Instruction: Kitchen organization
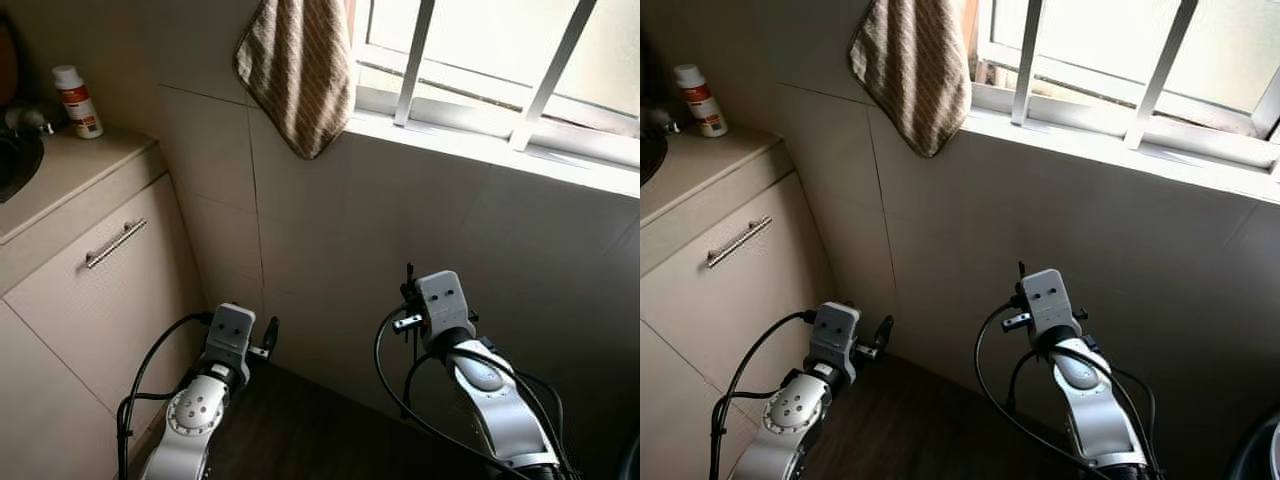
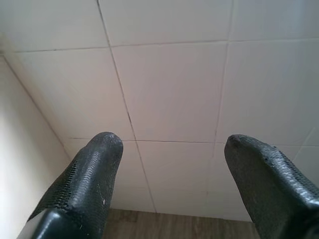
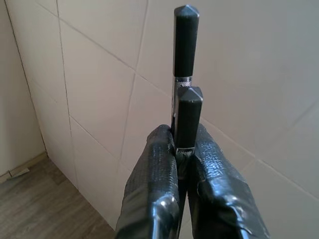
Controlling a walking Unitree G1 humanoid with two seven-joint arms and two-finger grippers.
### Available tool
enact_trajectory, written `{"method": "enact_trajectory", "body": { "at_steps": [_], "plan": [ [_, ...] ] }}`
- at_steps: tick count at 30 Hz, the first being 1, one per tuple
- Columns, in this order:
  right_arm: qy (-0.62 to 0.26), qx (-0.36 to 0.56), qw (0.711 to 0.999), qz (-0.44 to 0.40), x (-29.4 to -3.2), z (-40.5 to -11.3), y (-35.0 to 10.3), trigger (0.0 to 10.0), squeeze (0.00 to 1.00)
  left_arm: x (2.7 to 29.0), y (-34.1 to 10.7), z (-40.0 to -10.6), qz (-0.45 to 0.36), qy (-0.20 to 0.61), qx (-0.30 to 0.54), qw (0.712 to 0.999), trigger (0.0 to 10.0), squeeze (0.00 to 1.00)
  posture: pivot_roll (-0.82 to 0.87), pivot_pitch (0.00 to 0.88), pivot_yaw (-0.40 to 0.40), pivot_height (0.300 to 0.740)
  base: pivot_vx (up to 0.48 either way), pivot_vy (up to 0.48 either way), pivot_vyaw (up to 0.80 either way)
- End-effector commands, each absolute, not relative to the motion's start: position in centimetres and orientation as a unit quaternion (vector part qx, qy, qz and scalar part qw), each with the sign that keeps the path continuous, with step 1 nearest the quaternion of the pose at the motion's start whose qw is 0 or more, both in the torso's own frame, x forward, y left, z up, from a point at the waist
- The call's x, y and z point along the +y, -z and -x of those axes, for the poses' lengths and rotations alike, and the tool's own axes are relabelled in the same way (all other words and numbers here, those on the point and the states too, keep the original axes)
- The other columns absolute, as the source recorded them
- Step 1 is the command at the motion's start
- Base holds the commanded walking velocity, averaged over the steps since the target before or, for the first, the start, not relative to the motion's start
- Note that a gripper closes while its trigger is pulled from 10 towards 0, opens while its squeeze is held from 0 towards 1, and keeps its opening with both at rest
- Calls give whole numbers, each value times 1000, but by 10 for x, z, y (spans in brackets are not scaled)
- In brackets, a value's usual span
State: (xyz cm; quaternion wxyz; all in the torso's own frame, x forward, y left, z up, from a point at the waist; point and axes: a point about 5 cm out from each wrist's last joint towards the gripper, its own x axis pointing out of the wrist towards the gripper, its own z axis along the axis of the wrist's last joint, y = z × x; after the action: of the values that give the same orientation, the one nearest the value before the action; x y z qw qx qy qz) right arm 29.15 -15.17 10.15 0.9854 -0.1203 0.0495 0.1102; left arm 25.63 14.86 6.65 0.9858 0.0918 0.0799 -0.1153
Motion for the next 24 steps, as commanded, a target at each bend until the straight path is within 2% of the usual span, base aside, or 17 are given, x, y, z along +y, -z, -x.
{"method": "enact_trajectory", "body": {
  "at_steps": [1,24],
  "plan": [
    [-103,49,986,121,-156,-290,-98,10000,0,143,-68,-255,-99,129,76,984,10000,0,13,0,-47,740,0,0,800],
    [-110,52,986,116,-152,-294,-83,10000,0,138,-62,-251,-116,147,73,980,10000,0,44,0,-59,740,0,0,800]
  ]
}}
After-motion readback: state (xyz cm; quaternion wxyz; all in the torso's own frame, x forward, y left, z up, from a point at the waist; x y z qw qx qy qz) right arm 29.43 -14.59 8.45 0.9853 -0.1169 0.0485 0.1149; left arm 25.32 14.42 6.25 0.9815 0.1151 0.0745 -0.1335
